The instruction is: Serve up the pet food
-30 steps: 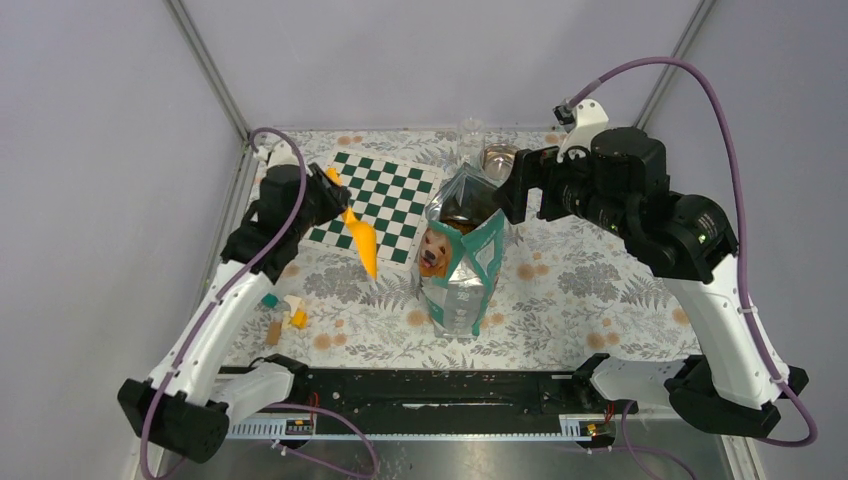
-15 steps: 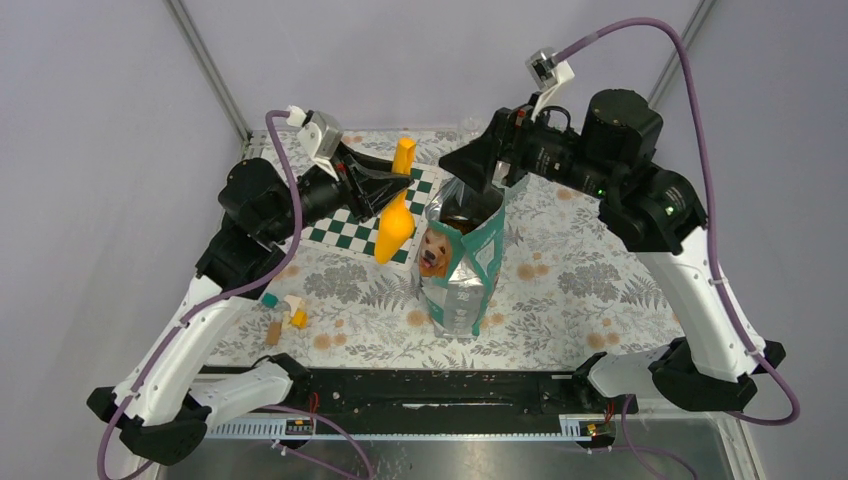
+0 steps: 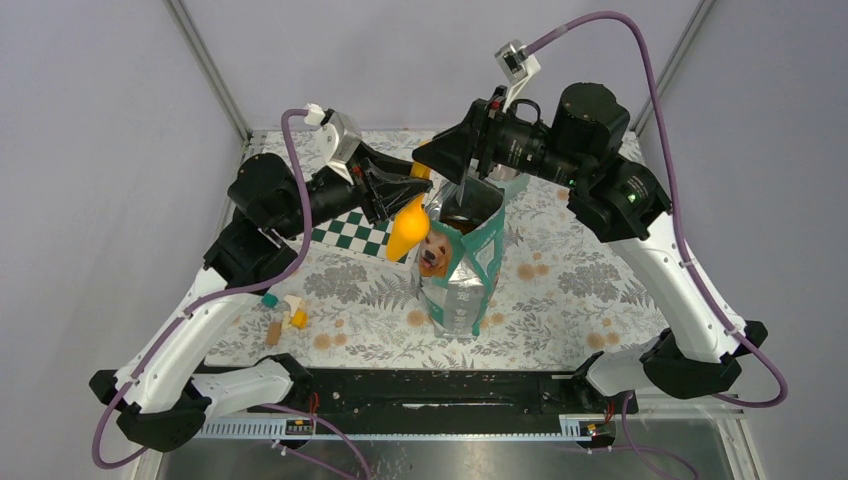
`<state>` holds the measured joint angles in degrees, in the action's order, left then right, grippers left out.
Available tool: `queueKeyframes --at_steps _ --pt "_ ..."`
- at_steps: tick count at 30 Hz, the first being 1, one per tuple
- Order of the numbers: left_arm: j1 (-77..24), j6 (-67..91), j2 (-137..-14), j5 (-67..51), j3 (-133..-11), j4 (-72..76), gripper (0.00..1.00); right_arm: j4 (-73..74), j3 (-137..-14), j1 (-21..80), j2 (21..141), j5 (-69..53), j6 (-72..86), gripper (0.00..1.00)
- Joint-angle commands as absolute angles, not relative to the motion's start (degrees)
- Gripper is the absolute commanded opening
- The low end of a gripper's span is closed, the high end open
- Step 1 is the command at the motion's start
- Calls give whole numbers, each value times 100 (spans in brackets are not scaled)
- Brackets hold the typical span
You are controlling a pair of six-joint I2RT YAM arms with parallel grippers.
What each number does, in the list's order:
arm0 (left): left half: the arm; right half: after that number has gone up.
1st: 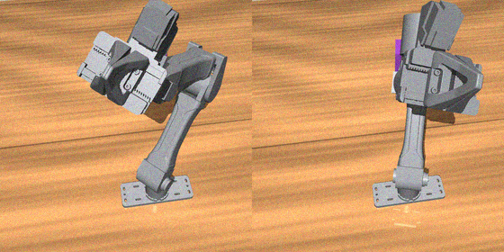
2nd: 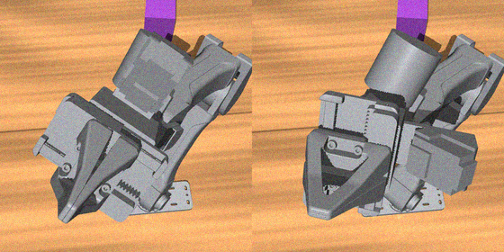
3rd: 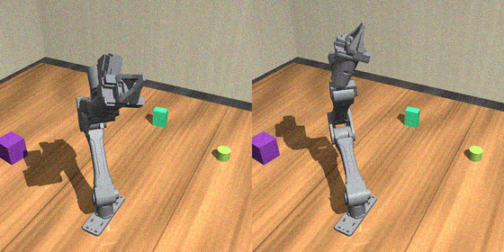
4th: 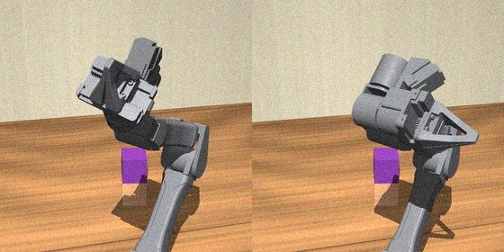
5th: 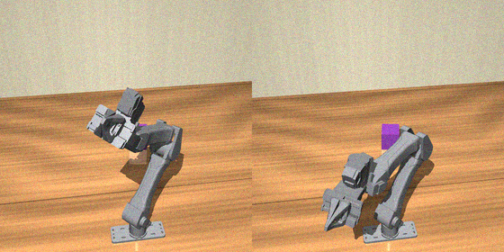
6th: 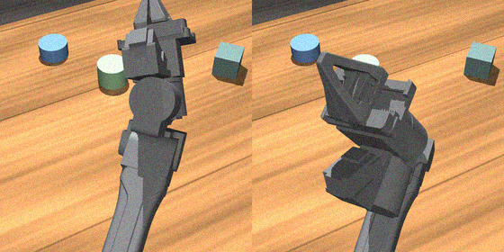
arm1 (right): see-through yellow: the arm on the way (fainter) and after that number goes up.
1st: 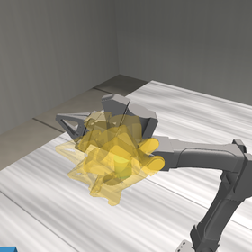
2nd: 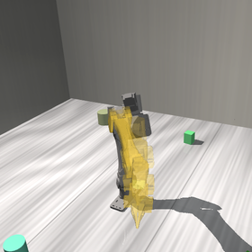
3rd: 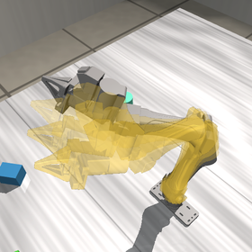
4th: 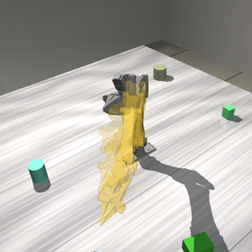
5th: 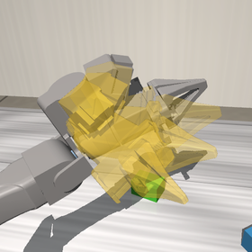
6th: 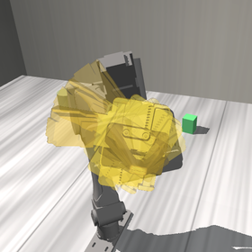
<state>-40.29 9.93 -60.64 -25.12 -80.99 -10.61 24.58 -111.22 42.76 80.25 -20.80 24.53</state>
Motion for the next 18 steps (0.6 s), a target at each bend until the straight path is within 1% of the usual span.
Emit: queueKeyframes --at_steps 1,3,4,5,6,7,8,9,11,12,14,16,18 --pt "-4078 899 -6031 -2356 -8423 -694 0 2356 -11279 4393 8097 -2227 2353 63" --pt "-4084 936 -6019 -2321 -8436 -694 0 2463 -11387 4416 8162 -2267 2314 51" --pt "-4080 959 -6008 -2308 -8444 -693 0 2521 -11448 4426 8206 -2305 2305 41" --pt "-4082 991 -5997 -2285 -8443 -694 4 2558 -11545 4427 8245 -2343 2294 30" --pt "-4084 1036 -5985 -2240 -8445 -692 17 2595 -11623 4424 8278 -2362 2290 18" --pt "-4087 1094 -5971 -2181 -8453 -698 32 2608 -11670 4421 8306 -2369 2274 9" --pt "-4084 1153 -5956 -2118 -8455 -718 44 2597 -11724 4430 8314 -2332 2243 4" --pt "-4083 1198 -5943 -2054 -8476 -770 53 2600 -11781 4425 8308 -2255 2203 0" --pt "-4081 1289 -5908 -1843 -8558 -1089 69 2634 -11929 4427 8301 -2078 2006 0" --pt "-4083 1342 -5899 -1674 -8638 -1313 74 2676 -12026 4429 8297 -1996 1884 0" --pt "-4082 1430 -5904 -1336 -8848 -1901 79 2871 -12287 4425 8345 -1832 1598 0" --pt "-4065 1568 -5951 -1148 -9052 -2523 80 2965 -12493 4429 8348 -1786 1338 0" --pt "-4042 1709 -5973 -1281 -9159 -2992 80 3005 -12637 4430 8370 -1868 1166 0"
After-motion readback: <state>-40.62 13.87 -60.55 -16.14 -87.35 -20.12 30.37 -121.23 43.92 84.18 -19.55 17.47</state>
